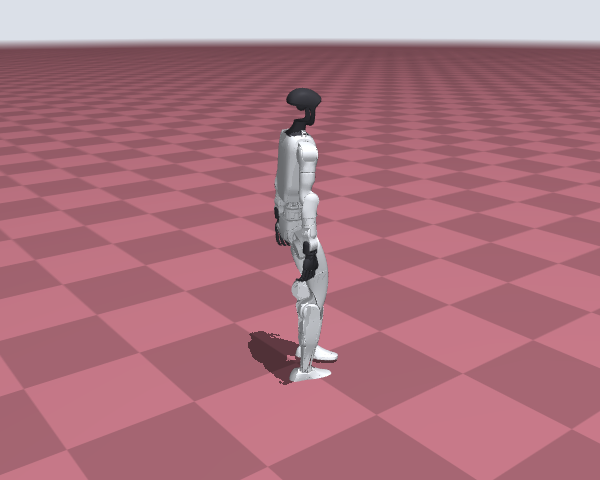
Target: In place motions
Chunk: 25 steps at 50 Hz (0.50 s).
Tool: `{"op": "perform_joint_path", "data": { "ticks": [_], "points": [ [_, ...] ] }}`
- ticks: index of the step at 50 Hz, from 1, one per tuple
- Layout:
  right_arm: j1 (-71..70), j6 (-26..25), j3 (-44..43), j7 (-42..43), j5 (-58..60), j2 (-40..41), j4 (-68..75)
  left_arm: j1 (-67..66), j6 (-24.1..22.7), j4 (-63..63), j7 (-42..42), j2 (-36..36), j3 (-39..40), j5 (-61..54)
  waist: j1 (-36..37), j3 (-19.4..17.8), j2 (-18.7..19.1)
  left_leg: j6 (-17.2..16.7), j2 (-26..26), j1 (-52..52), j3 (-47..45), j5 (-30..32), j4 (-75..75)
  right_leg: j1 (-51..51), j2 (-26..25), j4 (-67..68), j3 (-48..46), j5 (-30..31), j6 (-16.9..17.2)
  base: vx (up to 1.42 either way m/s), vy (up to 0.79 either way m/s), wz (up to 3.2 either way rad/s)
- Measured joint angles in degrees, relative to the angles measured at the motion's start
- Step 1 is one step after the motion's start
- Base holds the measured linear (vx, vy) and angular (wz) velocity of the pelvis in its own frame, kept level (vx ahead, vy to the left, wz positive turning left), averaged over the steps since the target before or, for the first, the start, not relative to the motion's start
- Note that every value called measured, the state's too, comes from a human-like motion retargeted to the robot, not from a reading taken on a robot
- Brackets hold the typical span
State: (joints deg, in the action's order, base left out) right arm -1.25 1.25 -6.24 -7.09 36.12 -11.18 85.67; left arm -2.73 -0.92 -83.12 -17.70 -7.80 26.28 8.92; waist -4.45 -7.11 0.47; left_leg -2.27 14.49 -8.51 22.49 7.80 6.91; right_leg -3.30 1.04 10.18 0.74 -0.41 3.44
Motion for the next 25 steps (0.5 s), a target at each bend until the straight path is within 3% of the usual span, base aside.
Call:
{"op": "perform_joint_path", "data": {
  "ticks": [3, 5, 7, 12, 15, 20, 23, 25],
  "points": [
    [1.1, -0.39, -1.69, -0.25, -0.13, -0.76, 0.45, 1.38, -0.24, 1.28, 2.32, -0.59, -2.18, 1.22, 5.32, -0.65, -0.25, -0.86, 0.37, -1.16, 1.6, 1.27, -1.71, 0.75, -0.43, -1.21, 0.04, -1.0, 0.08, -0.26, -0.1, 2.18],
    [2.37, -0.45, -2.83, 0.25, 1.39, -1.58, 0.46, 1.81, -0.74, 1.55, 4.21, -0.27, -3.81, 1.11, 8.36, -0.5, -0.49, 1.46, 0.0, -2.7, -0.21, 0.02, -2.64, 1.28, 2.24, -2.11, -7.43, -1.63, 0.52, -0.21, -0.07, 2.93],
    [3.81, -0.61, -4.12, 1.23, 3.82, -2.35, 0.06, 1.94, -1.09, 0.74, 6.22, 0.45, -5.16, -0.07, 9.88, 0.02, -0.29, 2.25, -3.6, -4.68, -11.44, -3.18, -2.07, 1.88, 3.33, -2.49, -11.88, -2.59, 0.81, -0.16, 0.0, 3.16],
    [5.7, -1.43, -3.98, 4.51, 7.24, -3.32, -0.22, 0.35, -0.01, -2.09, 10.4, 2.3, -1.78, -3.51, 5.43, 2.79, -0.63, 0.63, -15.44, -4.63, -52.76, -8.59, 0.26, 3.5, 6.64, -4.23, -27.93, -4.23, 1.64, -0.15, 0.08, 3.34],
    [6.39, -1.67, -3.48, 4.95, 6.41, -3.38, 0.74, -1.65, 0.84, -3.71, 11.5, 3.09, 1.4, -4.37, 2.52, 4.79, -2.24, 1.95, -19.32, -1.95, -69.14, -10.77, 4.18, 5.36, 9.61, -5.24, -36.35, -4.96, 2.99, -0.02, 0.16, 2.99],
    [7.5, -2.26, -3.8, 5.33, 4.7, -1.81, 1.34, -3.8, 2.53, -5.5, 10.91, 2.63, 4.64, -2.94, -0.07, 7.6, -3.25, 5.38, -19.46, -1.64, -69.34, -13.44, 10.65, 10.1, 10.62, -8.28, -51.45, -5.33, 5.42, 0.07, 0.16, 2.53],
    [8.23, -1.98, -4.99, 5.09, 3.41, -0.41, 1.79, -4.35, 2.78, -5.32, 11.55, 2.35, 5.22, -1.86, 3.39, 8.31, -3.46, 5.47, -15.38, -0.34, -64.03, -14.13, 8.33, 12.36, 9.45, -9.38, -56.92, -5.65, 6.46, 0.1, 0.11, 1.51],
    [8.53, -1.85, -6.03, 3.92, 3.29, 0.46, 2.19, -4.92, 2.65, -5.15, 11.72, 2.24, 5.32, -1.74, 7.59, 8.85, -3.6, 8.16, -11.58, 0.54, -61.03, -13.68, 3.33, 13.55, 9.15, -9.15, -58.7, -5.72, 7.17, 0.22, 0.21, 0.97]
  ]
}}
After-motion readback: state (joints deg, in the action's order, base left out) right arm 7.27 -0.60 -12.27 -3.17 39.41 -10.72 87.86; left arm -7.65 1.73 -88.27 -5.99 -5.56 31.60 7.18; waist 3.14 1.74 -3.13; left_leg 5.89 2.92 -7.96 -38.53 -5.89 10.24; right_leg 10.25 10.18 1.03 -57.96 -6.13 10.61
